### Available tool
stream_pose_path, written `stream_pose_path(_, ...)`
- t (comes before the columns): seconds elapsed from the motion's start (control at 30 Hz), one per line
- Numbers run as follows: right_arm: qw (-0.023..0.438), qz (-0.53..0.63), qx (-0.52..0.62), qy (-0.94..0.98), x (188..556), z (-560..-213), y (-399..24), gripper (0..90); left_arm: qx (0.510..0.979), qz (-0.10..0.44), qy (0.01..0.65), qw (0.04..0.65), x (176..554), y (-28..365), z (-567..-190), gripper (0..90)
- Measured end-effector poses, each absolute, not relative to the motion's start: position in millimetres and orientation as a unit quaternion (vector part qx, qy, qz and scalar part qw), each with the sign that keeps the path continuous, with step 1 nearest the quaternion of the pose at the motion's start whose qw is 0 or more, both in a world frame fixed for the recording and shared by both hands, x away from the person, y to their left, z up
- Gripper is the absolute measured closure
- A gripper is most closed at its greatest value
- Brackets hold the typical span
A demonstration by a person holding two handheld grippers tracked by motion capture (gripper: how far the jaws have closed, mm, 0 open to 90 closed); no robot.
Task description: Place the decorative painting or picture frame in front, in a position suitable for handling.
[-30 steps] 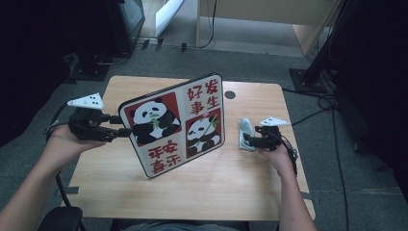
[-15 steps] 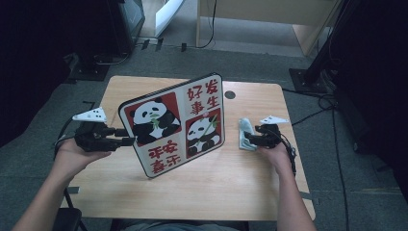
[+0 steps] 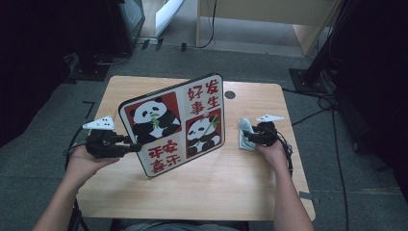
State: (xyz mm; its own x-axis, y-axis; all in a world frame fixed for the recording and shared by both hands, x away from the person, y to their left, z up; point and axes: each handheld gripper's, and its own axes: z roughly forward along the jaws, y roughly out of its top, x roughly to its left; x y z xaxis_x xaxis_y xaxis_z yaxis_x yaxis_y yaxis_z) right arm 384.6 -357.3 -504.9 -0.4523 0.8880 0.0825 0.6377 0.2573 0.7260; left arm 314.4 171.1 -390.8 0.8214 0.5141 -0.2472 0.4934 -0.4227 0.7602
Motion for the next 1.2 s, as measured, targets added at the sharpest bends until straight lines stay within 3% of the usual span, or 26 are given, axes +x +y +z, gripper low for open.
stream_pose_path(0.53, 0.163, 0.356, 0.504, 0.77, 391, -513, -359, 65.0, 0.837, -0.009, 0.3, 0.458, 320, 164, -403, 65.9)
stream_pose_path(0.73, 0.151, 0.359, 0.52, 0.76, 392, -512, -359, 76.3, 0.836, -0.009, 0.298, 0.46, 317, 161, -404, 73.6)
stream_pose_path(1.2, 0.129, 0.36, 0.541, 0.749, 395, -510, -359, 79.9, 0.83, -0.012, 0.303, 0.469, 313, 159, -406, 77.5)
